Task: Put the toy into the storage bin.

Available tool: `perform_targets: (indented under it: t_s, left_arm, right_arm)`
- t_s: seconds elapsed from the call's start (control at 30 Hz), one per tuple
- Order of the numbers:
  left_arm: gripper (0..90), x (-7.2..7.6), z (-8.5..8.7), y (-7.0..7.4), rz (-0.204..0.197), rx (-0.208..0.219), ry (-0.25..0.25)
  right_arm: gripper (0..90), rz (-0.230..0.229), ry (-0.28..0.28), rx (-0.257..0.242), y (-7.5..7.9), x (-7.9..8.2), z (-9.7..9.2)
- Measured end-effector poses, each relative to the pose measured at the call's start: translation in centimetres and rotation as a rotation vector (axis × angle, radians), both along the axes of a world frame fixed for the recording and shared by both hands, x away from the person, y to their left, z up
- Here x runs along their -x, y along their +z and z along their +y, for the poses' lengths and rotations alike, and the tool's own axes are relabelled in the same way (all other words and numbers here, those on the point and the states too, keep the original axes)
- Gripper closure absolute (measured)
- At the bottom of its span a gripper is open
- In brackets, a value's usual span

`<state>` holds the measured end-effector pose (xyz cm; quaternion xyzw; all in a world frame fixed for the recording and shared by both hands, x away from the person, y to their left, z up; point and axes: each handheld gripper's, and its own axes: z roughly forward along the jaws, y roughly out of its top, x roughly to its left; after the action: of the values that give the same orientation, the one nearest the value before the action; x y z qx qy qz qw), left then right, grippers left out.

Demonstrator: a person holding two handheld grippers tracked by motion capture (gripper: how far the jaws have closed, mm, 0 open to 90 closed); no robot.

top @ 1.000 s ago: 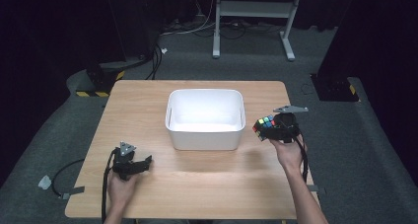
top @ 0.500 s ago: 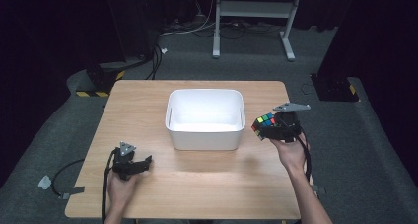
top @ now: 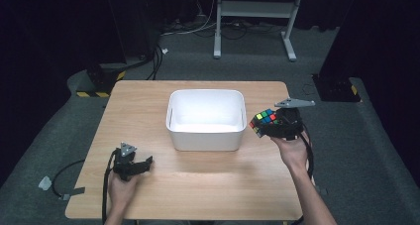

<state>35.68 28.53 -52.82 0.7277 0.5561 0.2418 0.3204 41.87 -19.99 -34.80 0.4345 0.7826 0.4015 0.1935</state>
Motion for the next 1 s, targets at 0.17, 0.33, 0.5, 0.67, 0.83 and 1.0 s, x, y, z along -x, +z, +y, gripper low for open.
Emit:
perform_targets:
  t_s: [0.17,0.33,0.5,0.67,0.83,1.0]
  left_arm:
    - [18.3,0.0,0.0,0.0,0.001,0.001,0.0]
    - [18.3,0.0,0.0,0.0,0.0,0.001,0.001]
    - [18.3,0.0,0.0,0.0,0.0,0.001,0.001]
    - [18.3,0.0,0.0,0.0,0.0,0.002,0.0]
    - [18.3,0.0,0.0,0.0,0.0,0.001,0.0]
    - [18.4,0.0,0.0,0.0,0.0,0.001,0.0]
  right_arm:
    - [34.0,-0.002,0.011,-0.003,0.8,0.1,0.3]
    - [33.9,-0.018,0.021,-0.003,1.5,0.3,0.6]
    - [33.9,-0.014,0.029,-0.006,1.9,0.3,1.0]
    - [33.9,-0.014,0.043,-0.011,2.2,0.1,1.8]
    - [33.9,-0.014,0.069,-0.001,2.6,-0.2,3.0]
    - [33.9,-0.019,0.095,0.014,3.0,-0.5,4.2]
